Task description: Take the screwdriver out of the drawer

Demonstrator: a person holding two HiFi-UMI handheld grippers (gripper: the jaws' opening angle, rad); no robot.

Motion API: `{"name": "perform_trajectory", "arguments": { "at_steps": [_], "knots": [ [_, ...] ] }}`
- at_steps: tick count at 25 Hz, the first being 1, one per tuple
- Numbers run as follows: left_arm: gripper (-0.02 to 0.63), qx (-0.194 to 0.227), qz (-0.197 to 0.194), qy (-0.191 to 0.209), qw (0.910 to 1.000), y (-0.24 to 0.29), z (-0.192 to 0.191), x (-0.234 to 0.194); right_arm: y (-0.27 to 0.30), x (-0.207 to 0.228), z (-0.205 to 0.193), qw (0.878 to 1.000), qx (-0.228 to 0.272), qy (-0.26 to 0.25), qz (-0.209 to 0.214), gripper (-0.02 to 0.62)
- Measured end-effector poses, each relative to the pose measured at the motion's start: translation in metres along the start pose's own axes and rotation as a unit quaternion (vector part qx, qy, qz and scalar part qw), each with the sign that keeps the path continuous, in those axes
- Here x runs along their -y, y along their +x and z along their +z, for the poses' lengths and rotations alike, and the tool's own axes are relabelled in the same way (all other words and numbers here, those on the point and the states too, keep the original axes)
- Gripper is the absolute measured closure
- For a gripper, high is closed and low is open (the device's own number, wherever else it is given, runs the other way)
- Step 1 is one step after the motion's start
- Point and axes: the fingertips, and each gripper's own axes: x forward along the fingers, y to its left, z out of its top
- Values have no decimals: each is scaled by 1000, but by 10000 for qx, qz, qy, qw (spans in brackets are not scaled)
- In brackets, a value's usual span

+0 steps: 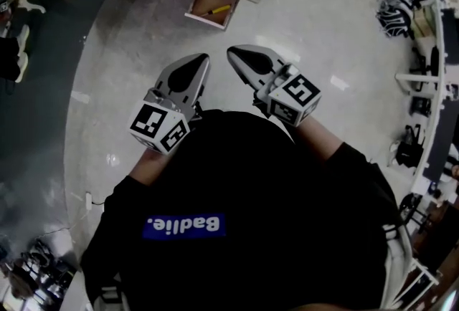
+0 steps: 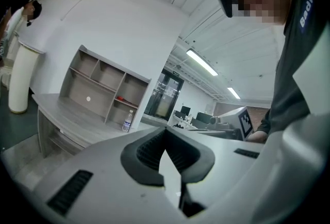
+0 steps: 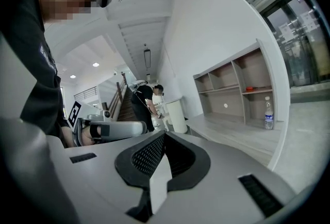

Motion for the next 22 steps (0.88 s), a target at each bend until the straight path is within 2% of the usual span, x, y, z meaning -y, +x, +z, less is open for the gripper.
{"name": "perform_trajectory", "arguments": {
  "at_steps": [4,8,14,19,22],
  "knots": [
    [607,-85,-223,68,9997,10,18,-37,39,16,14,9998,29,15,-219,566],
    [607,-168,-441,34,9989,17,33,-55,61,24,28,9990,-27,-102,-443,566],
    [607,-279,-798,-10,9964,27,45,-115,115,45,28,9959,-219,-254,-838,566],
    [607,-434,-953,-80,9945,36,37,-133,132,62,25,9936,-251,-241,-1070,566],
    [607,-446,-930,-96,9946,45,36,-125,124,73,26,9935,-318,-252,-1063,566]
  ]
}}
